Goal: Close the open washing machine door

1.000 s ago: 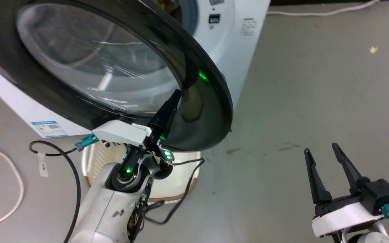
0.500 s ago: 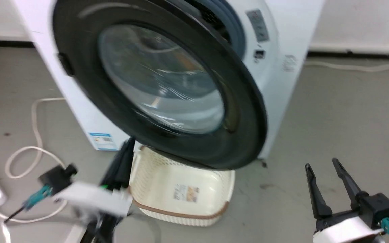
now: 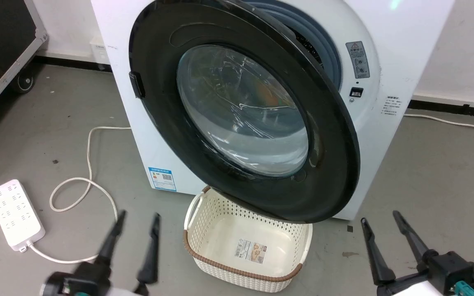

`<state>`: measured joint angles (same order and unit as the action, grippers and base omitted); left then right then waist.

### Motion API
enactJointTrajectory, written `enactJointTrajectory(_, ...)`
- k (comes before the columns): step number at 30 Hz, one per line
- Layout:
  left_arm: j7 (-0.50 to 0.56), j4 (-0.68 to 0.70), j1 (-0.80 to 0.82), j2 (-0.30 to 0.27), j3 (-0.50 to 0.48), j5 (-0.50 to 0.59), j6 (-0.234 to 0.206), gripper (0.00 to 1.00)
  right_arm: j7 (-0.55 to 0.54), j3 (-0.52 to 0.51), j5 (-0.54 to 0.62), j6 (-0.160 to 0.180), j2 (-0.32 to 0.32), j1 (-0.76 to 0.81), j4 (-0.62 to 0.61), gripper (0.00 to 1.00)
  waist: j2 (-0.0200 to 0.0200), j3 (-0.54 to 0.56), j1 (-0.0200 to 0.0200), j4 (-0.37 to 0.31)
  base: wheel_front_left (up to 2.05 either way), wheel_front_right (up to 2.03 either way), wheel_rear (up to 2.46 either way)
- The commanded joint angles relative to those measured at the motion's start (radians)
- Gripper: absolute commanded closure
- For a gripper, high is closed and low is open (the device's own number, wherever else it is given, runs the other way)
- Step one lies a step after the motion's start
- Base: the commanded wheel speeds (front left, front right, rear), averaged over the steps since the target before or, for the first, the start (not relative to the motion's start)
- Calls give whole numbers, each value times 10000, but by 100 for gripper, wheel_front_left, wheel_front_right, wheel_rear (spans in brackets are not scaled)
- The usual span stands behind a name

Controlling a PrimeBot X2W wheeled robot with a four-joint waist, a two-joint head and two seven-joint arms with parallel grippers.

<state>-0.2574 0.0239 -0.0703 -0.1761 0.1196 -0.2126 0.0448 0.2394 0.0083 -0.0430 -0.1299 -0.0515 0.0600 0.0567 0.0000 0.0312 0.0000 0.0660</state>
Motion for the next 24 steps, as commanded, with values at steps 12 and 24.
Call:
enactJointTrajectory(12,-43,-761,-135,253,65,1102,344,0,93,589,-109,-8,12,129,80,100,0,-146,0,262,0,0,0)
enactJointTrajectory(24,-43,-735,563,555,205,1403,472,0,-937,2674,-498,-8,-1755,-2326,123,100,0,-1584,0,1040,0,0,0)
